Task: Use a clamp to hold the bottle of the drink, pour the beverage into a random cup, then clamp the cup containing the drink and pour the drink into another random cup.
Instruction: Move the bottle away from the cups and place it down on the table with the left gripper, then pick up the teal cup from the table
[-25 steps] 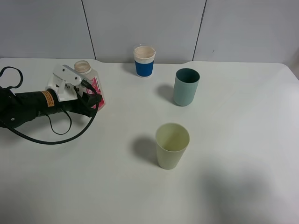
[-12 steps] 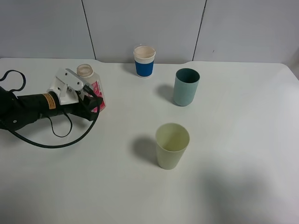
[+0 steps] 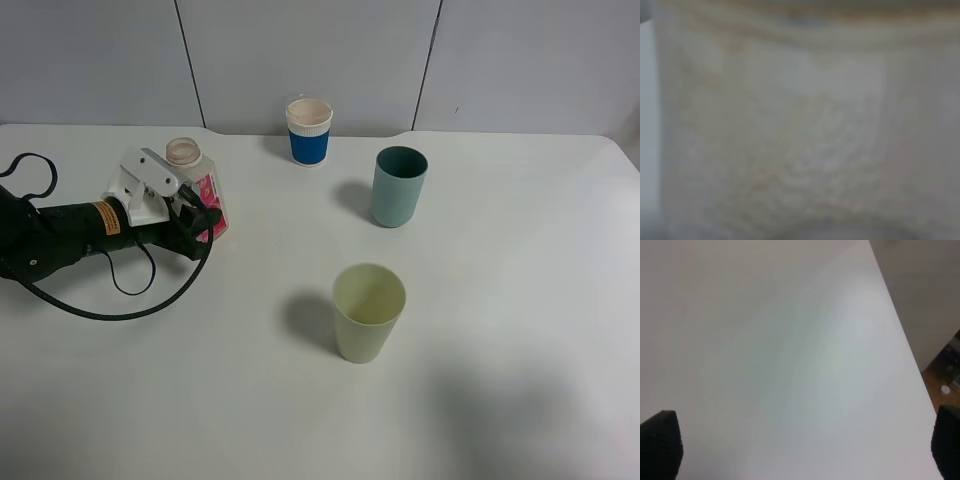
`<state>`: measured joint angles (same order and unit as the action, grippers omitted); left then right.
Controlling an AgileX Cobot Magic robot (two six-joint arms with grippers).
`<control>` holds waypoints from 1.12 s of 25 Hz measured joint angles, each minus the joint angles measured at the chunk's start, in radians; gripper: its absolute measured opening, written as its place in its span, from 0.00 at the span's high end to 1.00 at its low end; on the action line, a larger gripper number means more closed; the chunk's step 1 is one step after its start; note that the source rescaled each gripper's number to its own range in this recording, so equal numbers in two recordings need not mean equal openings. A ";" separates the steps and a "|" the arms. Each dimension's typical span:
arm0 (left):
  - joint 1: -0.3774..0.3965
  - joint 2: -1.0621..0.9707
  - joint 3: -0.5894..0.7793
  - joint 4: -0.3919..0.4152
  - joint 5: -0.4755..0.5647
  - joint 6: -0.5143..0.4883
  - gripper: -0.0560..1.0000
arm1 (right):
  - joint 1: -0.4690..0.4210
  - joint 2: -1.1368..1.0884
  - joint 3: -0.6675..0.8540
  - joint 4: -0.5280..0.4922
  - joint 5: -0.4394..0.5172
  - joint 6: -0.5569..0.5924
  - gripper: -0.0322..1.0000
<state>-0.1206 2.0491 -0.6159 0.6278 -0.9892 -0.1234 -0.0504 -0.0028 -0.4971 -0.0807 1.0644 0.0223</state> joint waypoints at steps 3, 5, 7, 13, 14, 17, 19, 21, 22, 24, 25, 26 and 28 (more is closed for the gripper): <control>0.000 0.000 0.000 0.000 0.004 0.000 0.73 | 0.000 0.000 0.000 0.000 0.000 0.000 0.00; 0.000 0.003 0.000 0.000 0.019 -0.011 0.40 | 0.000 0.000 0.000 0.000 0.000 0.000 0.00; 0.000 0.005 0.000 0.000 0.021 -0.035 0.13 | 0.000 0.000 0.000 0.000 0.000 0.000 0.00; 0.000 -0.039 0.027 0.006 0.035 -0.076 0.00 | 0.000 0.000 0.000 0.000 0.000 0.000 0.00; 0.000 -0.053 0.037 0.006 0.035 -0.078 0.00 | 0.000 0.000 0.000 0.000 0.000 0.000 0.00; 0.000 -0.116 0.088 0.004 0.038 -0.078 0.00 | 0.000 0.000 0.000 0.000 0.000 0.000 0.00; 0.000 -0.159 0.136 0.002 0.042 -0.078 0.00 | 0.000 0.000 0.000 0.000 0.000 0.000 0.00; 0.000 -0.209 0.189 -0.008 0.045 -0.082 0.00 | 0.000 0.000 0.000 0.000 0.000 0.000 0.00; 0.000 -0.240 0.221 -0.021 0.046 -0.083 0.00 | 0.000 0.000 0.000 0.000 0.000 0.000 0.00; 0.000 -0.307 0.286 -0.062 0.051 -0.083 0.00 | 0.000 0.000 0.000 0.000 0.000 0.000 0.00; 0.000 -0.337 0.312 -0.087 0.054 -0.083 0.00 | 0.000 0.000 0.000 0.000 0.000 0.000 0.00; 0.000 -0.374 0.341 -0.109 0.062 -0.083 0.00 | 0.000 0.000 0.000 0.000 0.000 0.000 0.00; 0.000 -0.449 0.382 -0.159 0.094 -0.083 0.00 | 0.000 0.000 0.000 0.000 0.000 0.000 0.00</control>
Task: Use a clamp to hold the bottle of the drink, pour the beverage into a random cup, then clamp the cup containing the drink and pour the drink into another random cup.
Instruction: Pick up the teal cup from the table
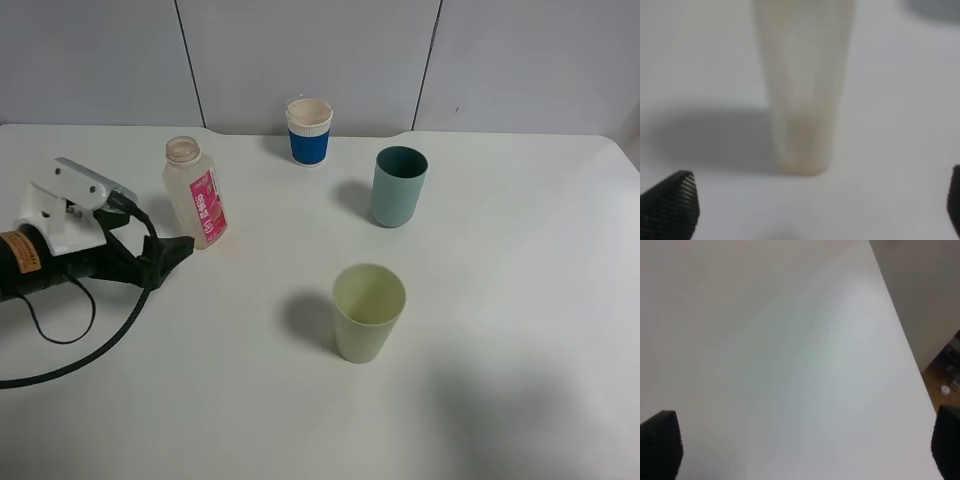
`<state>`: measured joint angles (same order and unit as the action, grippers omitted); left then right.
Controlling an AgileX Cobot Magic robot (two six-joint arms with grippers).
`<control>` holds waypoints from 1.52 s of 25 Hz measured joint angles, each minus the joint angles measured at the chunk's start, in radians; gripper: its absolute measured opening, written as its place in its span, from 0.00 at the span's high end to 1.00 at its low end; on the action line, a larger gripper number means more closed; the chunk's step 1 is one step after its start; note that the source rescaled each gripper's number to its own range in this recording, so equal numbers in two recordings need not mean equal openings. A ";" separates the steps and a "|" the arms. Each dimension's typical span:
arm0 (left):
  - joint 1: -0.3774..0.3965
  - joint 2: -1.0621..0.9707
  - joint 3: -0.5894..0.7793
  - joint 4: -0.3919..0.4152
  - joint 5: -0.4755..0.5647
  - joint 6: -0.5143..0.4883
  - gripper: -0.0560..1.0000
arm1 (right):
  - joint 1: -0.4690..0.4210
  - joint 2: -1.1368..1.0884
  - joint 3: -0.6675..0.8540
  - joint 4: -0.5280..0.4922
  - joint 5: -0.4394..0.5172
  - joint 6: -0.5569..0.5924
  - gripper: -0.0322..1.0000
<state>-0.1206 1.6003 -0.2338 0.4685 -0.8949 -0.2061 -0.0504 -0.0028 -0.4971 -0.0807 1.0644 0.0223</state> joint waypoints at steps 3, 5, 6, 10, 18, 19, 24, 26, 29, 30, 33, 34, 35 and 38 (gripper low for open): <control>0.000 -0.145 0.031 -0.057 0.091 -0.003 0.00 | 0.000 0.000 0.000 0.000 0.000 0.000 0.00; 0.000 -0.247 0.033 -0.087 0.179 -0.008 0.00 | 0.000 0.000 0.000 0.000 0.000 0.000 0.00; 0.000 -0.307 0.035 -0.107 0.213 -0.014 0.00 | 0.000 0.000 0.000 0.000 0.000 0.000 0.00; 0.000 -0.536 0.024 -0.201 0.376 -0.026 0.00 | 0.000 0.000 0.000 0.000 0.000 0.000 0.00; 0.000 -0.830 -0.188 -0.241 0.852 -0.010 0.00 | 0.000 0.000 0.000 0.000 0.000 0.000 0.00; 0.000 -0.853 -0.221 -0.241 0.906 -0.007 0.00 | 0.000 0.000 0.000 0.000 0.000 0.000 0.00; 0.000 -0.942 -0.335 -0.236 1.120 -0.002 0.00 | 0.000 0.000 0.000 0.000 0.000 0.000 0.00; 0.000 -0.982 -0.353 -0.232 1.187 0.002 0.00 | 0.000 0.000 0.000 0.000 0.000 0.000 0.00; 0.000 -1.064 -0.360 -0.229 1.248 0.017 0.00 | 0.000 0.000 0.000 0.000 0.000 0.000 0.00; 0.000 -1.097 -0.360 -0.229 1.268 0.023 0.00 | 0.000 0.000 0.000 0.000 0.000 0.000 0.00; 0.000 -1.181 -0.361 -0.227 1.320 0.034 0.00 | 0.000 0.000 0.000 0.000 0.000 0.000 0.00; 0.000 -1.205 -0.362 -0.227 1.346 0.034 0.00 | 0.000 0.000 0.000 0.000 0.000 0.000 0.00; 0.000 -1.227 -0.370 -0.229 1.373 0.034 0.00 | 0.000 0.000 0.000 0.000 0.000 0.000 0.00; 0.000 -1.271 -0.427 -0.231 1.490 0.036 0.00 | 0.000 0.000 0.000 0.000 0.000 0.000 0.00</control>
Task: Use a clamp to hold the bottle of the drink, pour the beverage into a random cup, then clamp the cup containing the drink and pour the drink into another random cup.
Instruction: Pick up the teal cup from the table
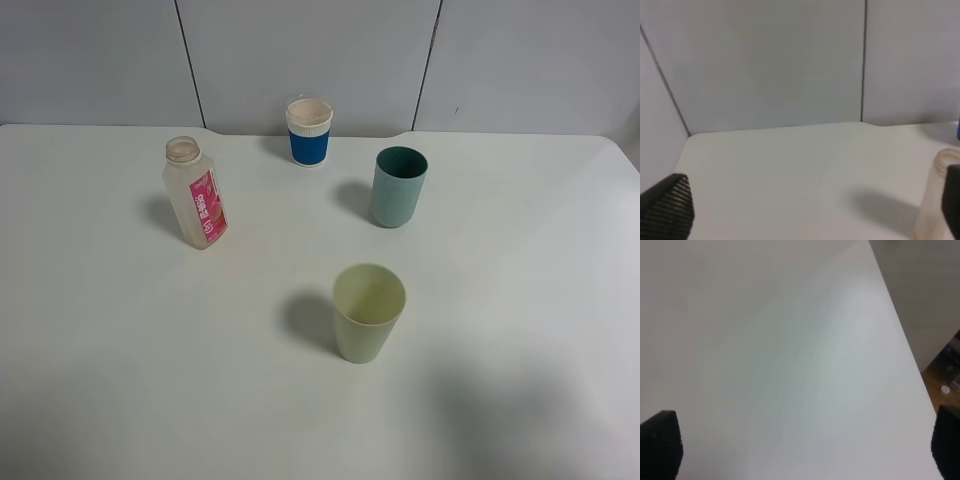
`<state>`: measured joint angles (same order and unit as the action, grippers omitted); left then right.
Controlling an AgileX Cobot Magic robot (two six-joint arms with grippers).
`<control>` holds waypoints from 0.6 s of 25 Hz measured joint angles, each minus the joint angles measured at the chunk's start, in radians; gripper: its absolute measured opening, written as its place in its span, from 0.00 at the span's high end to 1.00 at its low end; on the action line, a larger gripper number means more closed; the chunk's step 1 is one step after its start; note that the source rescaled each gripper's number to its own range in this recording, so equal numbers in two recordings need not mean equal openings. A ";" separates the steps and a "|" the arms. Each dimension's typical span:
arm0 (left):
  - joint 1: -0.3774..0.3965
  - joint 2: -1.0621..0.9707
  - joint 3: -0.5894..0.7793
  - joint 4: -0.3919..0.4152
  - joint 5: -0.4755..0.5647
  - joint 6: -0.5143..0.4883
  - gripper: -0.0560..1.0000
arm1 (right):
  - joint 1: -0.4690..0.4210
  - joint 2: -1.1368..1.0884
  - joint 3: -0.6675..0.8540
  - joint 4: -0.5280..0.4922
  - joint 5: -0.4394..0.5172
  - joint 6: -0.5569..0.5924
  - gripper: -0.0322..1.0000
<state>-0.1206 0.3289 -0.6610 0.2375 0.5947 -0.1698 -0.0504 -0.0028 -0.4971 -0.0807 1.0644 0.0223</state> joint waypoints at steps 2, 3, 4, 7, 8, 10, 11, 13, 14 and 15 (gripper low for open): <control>0.000 -0.013 -0.057 0.000 0.088 0.001 0.00 | 0.000 0.000 0.000 0.000 0.000 0.000 0.00; 0.000 -0.015 -0.089 0.000 0.139 0.001 0.00 | 0.000 0.000 0.000 0.000 0.000 0.000 0.00; 0.000 -0.015 -0.119 0.000 0.181 0.001 0.00 | 0.000 0.000 0.000 0.000 0.000 0.000 0.00; 0.000 -0.022 -0.174 -0.004 0.307 0.001 0.00 | 0.000 0.000 0.000 0.000 0.000 0.000 0.00; 0.000 -0.031 -0.178 -0.011 0.323 0.001 0.00 | 0.000 0.000 0.000 0.000 0.000 0.000 0.00; 0.000 -0.058 -0.178 -0.022 0.357 0.001 0.00 | 0.000 0.000 0.000 0.000 0.000 0.000 0.00; 0.007 -0.074 -0.178 -0.024 0.373 0.001 0.00 | 0.000 0.000 0.000 0.000 0.000 0.000 0.00; 0.038 -0.104 -0.178 -0.025 0.402 0.001 0.00 | 0.000 0.000 0.000 0.000 0.000 0.000 0.00; 0.063 -0.120 -0.178 -0.025 0.415 0.002 0.00 | 0.000 0.000 0.000 0.000 0.000 0.000 0.00; 0.092 -0.137 -0.179 -0.026 0.423 0.003 0.00 | 0.000 0.000 0.000 0.000 0.000 0.000 0.00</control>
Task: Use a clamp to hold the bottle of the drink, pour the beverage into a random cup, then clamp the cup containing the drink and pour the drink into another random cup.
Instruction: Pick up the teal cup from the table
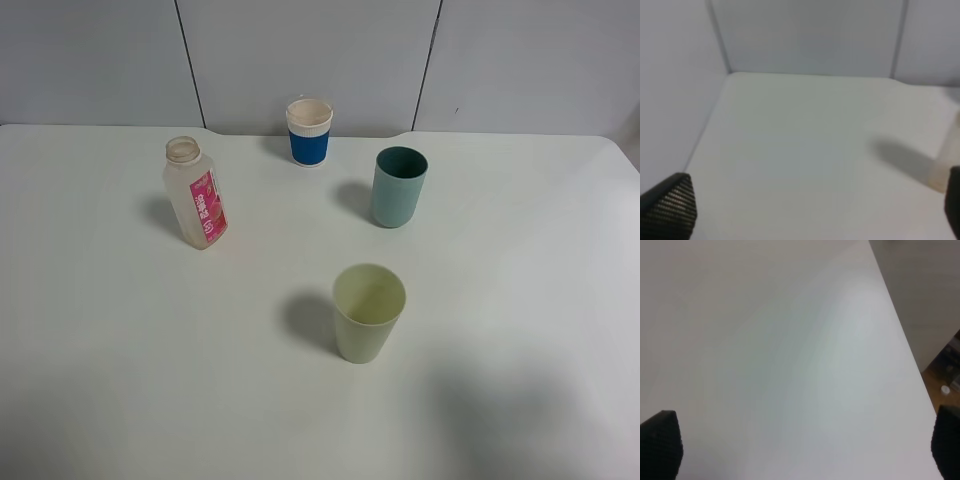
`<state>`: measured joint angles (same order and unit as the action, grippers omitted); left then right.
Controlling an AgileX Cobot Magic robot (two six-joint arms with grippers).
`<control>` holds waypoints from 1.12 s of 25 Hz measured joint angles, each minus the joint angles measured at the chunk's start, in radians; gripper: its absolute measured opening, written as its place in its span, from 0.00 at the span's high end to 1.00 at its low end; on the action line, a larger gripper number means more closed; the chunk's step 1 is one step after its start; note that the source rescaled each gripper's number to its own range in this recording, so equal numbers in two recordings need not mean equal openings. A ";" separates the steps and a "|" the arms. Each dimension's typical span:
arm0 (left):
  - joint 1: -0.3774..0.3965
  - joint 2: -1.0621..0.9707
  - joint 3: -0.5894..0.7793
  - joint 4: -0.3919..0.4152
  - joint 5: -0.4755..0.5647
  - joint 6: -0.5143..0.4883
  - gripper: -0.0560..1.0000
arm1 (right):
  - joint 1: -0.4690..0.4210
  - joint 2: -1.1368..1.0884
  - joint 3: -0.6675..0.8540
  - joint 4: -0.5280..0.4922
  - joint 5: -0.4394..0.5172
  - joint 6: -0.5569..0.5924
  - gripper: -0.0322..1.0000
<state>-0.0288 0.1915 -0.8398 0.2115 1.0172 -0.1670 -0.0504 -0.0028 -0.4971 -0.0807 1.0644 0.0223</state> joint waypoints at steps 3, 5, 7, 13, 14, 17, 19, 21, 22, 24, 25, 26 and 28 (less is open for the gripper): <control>0.071 -0.053 0.000 -0.014 0.012 0.042 0.00 | 0.000 0.000 0.000 0.000 0.000 0.000 0.00; 0.097 -0.087 0.001 -0.030 0.020 0.082 0.00 | 0.000 0.000 0.000 0.000 0.000 0.000 0.00; 0.103 -0.132 0.022 -0.042 0.025 0.098 0.00 | 0.000 0.000 0.000 0.000 0.000 0.000 0.00; 0.106 -0.196 0.124 -0.093 0.071 0.096 0.00 | 0.000 0.000 0.000 0.000 0.000 0.000 0.00; 0.106 -0.196 0.142 -0.099 0.074 0.096 0.00 | 0.000 0.000 0.000 0.000 0.000 0.000 0.00; 0.106 -0.196 0.194 -0.101 0.076 0.091 0.00 | 0.000 0.000 0.000 0.000 0.000 0.000 0.00; 0.106 -0.196 0.240 -0.112 0.068 0.085 0.00 | 0.000 0.000 0.000 0.000 0.000 0.000 0.00; 0.106 -0.196 0.295 -0.133 0.039 0.084 0.00 | 0.000 0.000 0.000 0.000 0.000 0.000 0.00; 0.106 -0.196 0.316 -0.142 0.038 0.084 0.00 | 0.000 0.000 0.000 0.000 0.000 0.000 0.00; 0.106 -0.196 0.333 -0.144 0.040 0.084 0.00 | 0.000 0.000 0.000 0.000 0.000 0.000 0.00; 0.106 -0.196 0.334 -0.144 0.039 0.084 0.00 | 0.000 0.000 0.000 0.000 0.000 0.000 0.00; 0.106 -0.196 0.334 -0.144 0.039 0.084 0.00 | 0.000 0.000 0.000 0.000 0.000 0.000 0.00; 0.106 -0.196 0.334 -0.146 0.039 0.084 0.00 | 0.000 0.000 0.000 0.000 0.000 0.000 0.00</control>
<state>0.0767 -0.0042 -0.5056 0.0658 1.0561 -0.0834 -0.0504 -0.0028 -0.4971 -0.0807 1.0644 0.0223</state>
